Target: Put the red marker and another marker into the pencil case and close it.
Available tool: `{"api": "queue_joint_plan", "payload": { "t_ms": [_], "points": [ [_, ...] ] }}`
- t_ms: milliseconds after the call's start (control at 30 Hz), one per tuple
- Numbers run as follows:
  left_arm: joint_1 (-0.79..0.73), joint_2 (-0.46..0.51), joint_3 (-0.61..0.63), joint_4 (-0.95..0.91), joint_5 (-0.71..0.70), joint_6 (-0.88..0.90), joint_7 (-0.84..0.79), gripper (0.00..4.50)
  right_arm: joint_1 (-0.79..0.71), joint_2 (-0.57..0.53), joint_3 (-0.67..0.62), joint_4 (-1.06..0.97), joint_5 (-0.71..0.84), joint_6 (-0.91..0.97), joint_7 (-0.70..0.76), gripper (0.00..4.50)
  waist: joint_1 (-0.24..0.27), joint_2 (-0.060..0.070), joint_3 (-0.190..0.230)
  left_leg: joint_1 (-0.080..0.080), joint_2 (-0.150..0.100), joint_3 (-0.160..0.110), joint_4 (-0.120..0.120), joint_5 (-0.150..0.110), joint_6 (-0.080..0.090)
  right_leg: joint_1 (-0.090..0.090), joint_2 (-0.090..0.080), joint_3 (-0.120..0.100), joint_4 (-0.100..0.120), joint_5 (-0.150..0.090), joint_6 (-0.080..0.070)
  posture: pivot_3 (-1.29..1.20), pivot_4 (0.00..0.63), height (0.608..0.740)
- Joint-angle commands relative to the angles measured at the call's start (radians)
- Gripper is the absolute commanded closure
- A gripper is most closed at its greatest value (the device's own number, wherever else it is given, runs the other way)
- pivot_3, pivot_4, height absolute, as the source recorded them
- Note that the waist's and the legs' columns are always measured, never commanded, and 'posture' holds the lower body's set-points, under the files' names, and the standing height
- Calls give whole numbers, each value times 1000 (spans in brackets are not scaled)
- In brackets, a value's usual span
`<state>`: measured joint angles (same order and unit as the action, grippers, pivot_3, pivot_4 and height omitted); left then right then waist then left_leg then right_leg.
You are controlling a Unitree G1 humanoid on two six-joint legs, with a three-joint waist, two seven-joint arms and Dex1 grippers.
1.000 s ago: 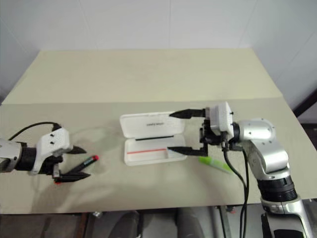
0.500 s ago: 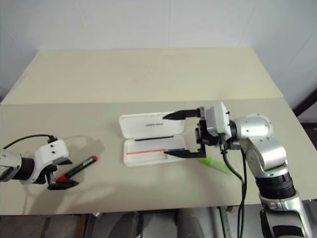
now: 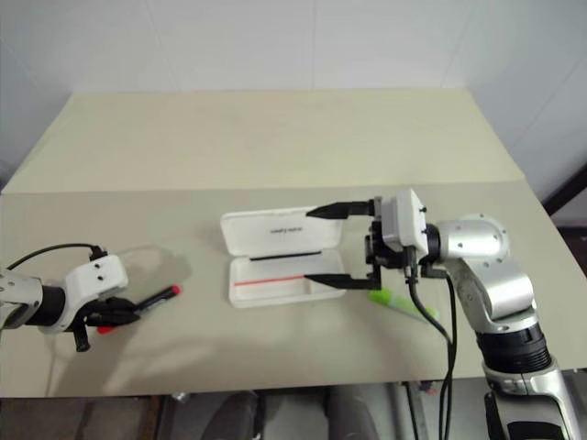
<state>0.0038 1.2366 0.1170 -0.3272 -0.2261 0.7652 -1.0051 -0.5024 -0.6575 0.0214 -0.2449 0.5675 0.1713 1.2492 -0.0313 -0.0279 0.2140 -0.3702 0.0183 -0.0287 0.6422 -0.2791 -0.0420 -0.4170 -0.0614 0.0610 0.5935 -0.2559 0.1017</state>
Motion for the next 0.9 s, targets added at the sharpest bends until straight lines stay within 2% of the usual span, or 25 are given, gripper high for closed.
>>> {"api": "queue_joint_plan", "payload": {
  "t_ms": [33, 133, 200, 400, 700, 900],
  "points": [
    [-21, -8, 10, -12, -30, -26, -35, 3950, 7, -16, -43, -1, 0, -20, -3, 0, 0, 0, 0, 0, 0, 0, 0, 0, 0, 0, 0, 0, 0, 0, 0, 0, 150, 740],
    [-62, -11, 18, -37, -57, -32, -54, 3950, 16, -19, -46, 11, -8, -27, 2, 0, 3, 0, 0, -1, 0, 0, 0, 0, 0, 0, 0, 0, 0, 0, 0, 0, 150, 740],
    [-140, -24, 9, -86, -103, 0, -62, 3950, 24, -22, -50, 29, -18, -37, 2, 0, 5, -1, 0, -1, 0, 0, 0, 0, 0, 0, 0, 0, -1, 0, 0, 0, 150, 740],
    [-305, -64, -93, -164, -147, 79, -52, 3950, 47, -20, -65, 57, -42, -46, -21, 0, -3, -1, 0, -1, -1, 0, 2, 0, 0, 0, 0, 0, 0, 1, 2, 0, 150, 740],
    [-540, -175, -328, -89, -55, 30, -55, 3950, 105, -23, -77, 26, -54, -46, -67, 0, 1, -1, 0, -1, -1, 0, 5, 0, 0, 0, 2, 1, 4, 1, 3, 0, 150, 740],
    [-682, -333, -456, 7, 42, -34, -22, 3950, 144, -23, -89, -20, -53, -34, -110, 0, 3, -1, 1, -1, -1, 0, 6, 0, 0, 1, 2, 2, 4, 2, 5, 0, 150, 740]
  ]
}}
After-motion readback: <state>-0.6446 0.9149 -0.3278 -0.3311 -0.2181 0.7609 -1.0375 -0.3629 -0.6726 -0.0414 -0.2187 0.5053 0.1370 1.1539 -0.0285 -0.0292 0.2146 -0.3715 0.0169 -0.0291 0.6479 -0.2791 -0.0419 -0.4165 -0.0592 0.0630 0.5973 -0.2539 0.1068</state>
